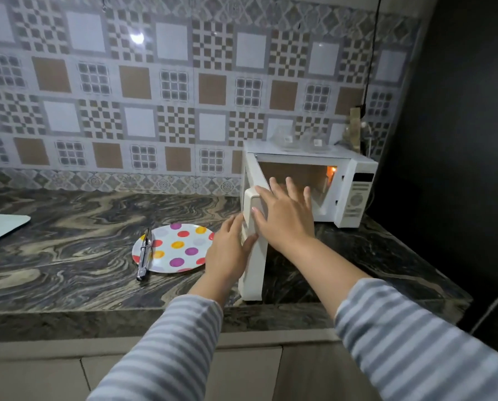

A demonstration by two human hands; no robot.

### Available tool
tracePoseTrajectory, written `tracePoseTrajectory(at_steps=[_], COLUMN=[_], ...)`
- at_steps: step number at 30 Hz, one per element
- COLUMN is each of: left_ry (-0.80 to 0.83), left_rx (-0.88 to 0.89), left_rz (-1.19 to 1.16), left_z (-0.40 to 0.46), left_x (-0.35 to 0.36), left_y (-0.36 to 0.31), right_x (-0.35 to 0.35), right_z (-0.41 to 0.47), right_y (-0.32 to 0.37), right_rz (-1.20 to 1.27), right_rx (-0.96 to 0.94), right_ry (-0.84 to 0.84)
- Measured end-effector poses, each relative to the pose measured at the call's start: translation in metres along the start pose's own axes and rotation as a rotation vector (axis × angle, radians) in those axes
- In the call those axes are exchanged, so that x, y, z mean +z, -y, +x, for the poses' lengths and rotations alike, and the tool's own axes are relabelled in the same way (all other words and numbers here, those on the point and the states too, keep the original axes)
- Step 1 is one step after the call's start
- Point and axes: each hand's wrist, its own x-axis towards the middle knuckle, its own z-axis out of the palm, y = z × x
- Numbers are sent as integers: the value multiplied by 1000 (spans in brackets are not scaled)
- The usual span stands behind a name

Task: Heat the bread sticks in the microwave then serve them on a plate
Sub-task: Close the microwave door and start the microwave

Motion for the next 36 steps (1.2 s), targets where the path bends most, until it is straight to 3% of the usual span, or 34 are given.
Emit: tracePoseTrajectory(at_steps=[10, 18, 21, 36], left_ry=[52, 58, 75, 43], left_rx=[191, 194, 143, 70], left_rz=[-23, 208, 269, 433], left_z=[22, 94, 119, 210], left_x=[65, 129, 156, 285], left_y=[-50, -94, -111, -126], right_x=[6, 24, 36, 94], right_z=[-8, 11, 28, 136], right_y=[-108, -198, -231, -364], right_rz=[-37, -98, -159, -161], right_rx=[138, 0, -72, 27], right_ry=[-47, -148, -113, -65])
